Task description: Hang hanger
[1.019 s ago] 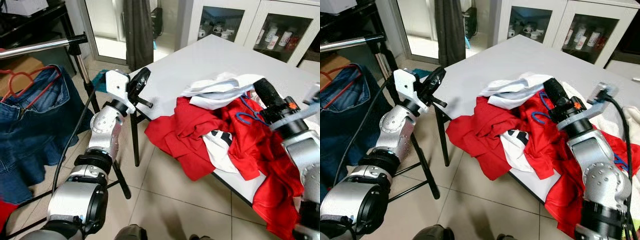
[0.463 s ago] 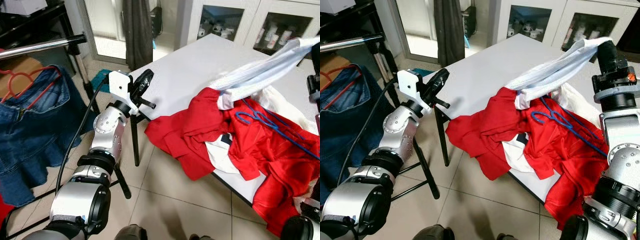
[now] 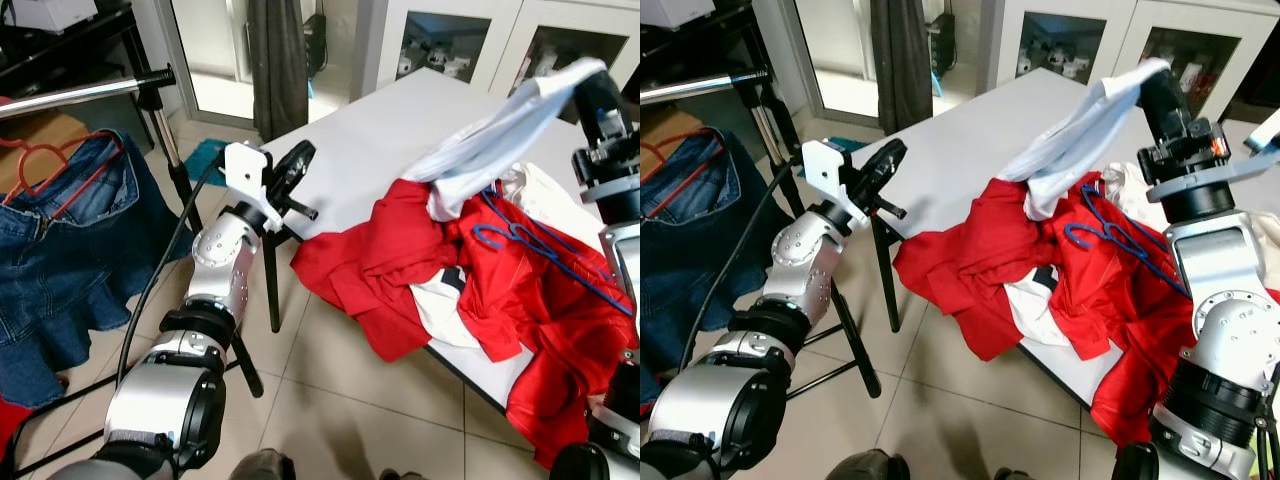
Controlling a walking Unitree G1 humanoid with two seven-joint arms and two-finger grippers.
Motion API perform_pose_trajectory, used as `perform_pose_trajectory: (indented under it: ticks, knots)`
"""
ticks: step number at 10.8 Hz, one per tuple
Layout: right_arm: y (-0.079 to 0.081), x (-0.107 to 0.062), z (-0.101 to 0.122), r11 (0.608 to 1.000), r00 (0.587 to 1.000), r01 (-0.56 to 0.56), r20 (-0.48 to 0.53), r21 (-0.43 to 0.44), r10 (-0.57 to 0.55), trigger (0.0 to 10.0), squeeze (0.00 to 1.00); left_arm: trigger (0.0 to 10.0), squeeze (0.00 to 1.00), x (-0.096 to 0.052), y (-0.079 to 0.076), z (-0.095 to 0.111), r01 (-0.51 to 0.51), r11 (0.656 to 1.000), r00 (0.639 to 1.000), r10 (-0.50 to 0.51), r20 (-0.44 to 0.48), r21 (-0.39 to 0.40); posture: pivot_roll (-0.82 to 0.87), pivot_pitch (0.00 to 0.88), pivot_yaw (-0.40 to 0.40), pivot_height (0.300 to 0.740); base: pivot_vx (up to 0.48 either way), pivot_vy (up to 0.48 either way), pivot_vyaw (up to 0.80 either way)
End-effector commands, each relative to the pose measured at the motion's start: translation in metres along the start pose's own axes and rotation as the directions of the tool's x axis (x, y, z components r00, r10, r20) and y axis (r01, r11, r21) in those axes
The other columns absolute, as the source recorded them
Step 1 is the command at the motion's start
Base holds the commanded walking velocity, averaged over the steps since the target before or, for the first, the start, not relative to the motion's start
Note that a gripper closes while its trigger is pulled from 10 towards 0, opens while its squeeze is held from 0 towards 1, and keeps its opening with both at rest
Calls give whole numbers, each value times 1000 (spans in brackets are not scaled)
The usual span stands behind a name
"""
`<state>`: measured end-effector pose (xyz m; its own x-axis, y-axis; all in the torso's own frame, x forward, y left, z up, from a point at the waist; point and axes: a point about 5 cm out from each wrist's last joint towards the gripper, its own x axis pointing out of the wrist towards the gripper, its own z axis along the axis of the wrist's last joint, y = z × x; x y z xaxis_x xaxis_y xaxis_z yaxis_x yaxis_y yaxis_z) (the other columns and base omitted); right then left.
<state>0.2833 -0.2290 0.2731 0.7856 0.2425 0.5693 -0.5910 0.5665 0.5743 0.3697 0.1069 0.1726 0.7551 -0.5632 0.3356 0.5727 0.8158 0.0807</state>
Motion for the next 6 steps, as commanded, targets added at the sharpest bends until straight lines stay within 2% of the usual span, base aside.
perform_pose_trajectory:
  ticks: [1, 3, 4, 6]
  knots:
    - [15, 4, 2, 997, 997, -78, -1, 0, 78, 10000, 0, 10000, 0, 13, -10, 10, 86, 994, 996, -88, 21, 70, 30, 3, 40, 740, 0, 0, 0]
    - [26, 5, 0, 993, 993, -118, -5, 19, 118, 10000, 0, 10000, 0, 18, -29, 10, 195, 967, 980, -200, 15, 164, 20, 1, 46, 740, 0, 0, 0]
    - [30, 4, -8, 990, 990, -136, -26, 30, 137, 10000, 0, 10000, 1000, 18, -39, 7, 246, 955, 968, -251, 13, 165, 19, 1, 46, 740, 0, 0, 0]
    - [36, 0, -22, 986, 984, -159, -77, 58, 163, 10000, 0, 10000, 1000, 17, -45, 5, 281, 951, 957, -288, 40, 125, 17, 3, 48, 740, 0, 0, 0]
